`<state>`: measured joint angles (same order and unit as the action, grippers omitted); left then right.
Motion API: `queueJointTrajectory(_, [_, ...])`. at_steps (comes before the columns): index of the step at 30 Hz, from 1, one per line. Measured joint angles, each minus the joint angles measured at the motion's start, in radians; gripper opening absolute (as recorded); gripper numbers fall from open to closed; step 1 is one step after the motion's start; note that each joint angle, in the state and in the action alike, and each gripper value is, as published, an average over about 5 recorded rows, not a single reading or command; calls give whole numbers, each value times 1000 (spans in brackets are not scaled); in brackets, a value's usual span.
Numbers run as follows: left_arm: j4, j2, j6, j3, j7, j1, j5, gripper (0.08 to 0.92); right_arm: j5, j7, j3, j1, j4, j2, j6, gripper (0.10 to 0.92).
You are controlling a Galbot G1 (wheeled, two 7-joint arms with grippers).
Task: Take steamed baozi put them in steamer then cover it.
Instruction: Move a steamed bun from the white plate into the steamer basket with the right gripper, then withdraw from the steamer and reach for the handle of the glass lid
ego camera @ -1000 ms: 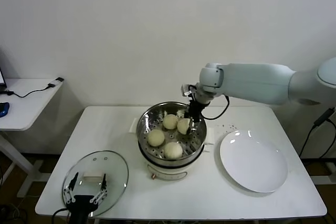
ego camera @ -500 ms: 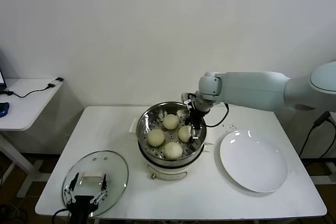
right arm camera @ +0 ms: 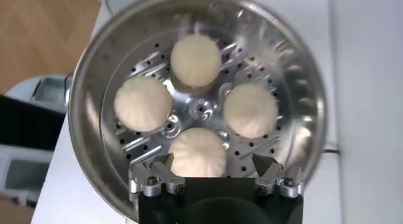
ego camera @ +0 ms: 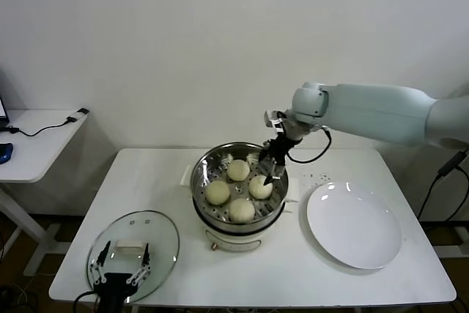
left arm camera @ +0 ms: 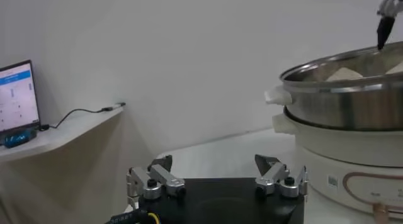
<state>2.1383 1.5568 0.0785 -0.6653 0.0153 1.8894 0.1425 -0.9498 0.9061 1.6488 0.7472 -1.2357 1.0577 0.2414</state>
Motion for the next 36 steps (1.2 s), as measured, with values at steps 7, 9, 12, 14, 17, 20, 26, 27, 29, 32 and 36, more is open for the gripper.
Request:
queueJointTrajectory(7, [-4, 7, 1, -9, 0, -5, 4, 823, -44, -140, -104, -54, -81, -153, -140, 823])
queueJointTrajectory(9, [-5, 8, 2, -12, -1, -4, 5, 823, -52, -197, -152, -93, -112, -207, -181, 823])
queueJointTrajectory(12, [0, 13, 5, -17, -2, 0, 9, 823, -59, -285, -257, -182, -159, -288, -235, 823])
queueJointTrajectory(14, [4, 15, 6, -19, -3, 3, 14, 823, -60, -341, -349, -263, -190, -340, -266, 823])
queueJointTrajectory(17, [11, 16, 10, -20, -6, 9, 22, 823, -59, -418, -512, -415, -234, -409, -306, 823])
queueJointTrajectory(20, [14, 18, 14, -20, -8, 15, 32, 823, -54, -484, -687, -580, -271, -459, -339, 823])
queueJointTrajectory(26, [16, 26, 22, -17, -7, 24, 60, 823, -36, -573, -1048, -920, -325, -504, -377, 823])
queueJointTrajectory(27, [17, 27, 23, -18, -6, 25, 68, 823, -31, -583, -1111, -978, -332, -504, -379, 823])
queueJointTrajectory(29, [19, 29, 24, -21, -3, 27, 92, 823, -21, -600, -1235, -1092, -345, -499, -382, 823])
queueJointTrajectory(32, [17, 29, 29, -33, 7, 25, 160, 823, -3, -621, -1414, -1258, -366, -480, -379, 823])
queueJointTrajectory(36, [-3, 25, 45, -64, 28, 11, 323, 823, 25, -643, -1628, -1459, -395, -442, -361, 823])
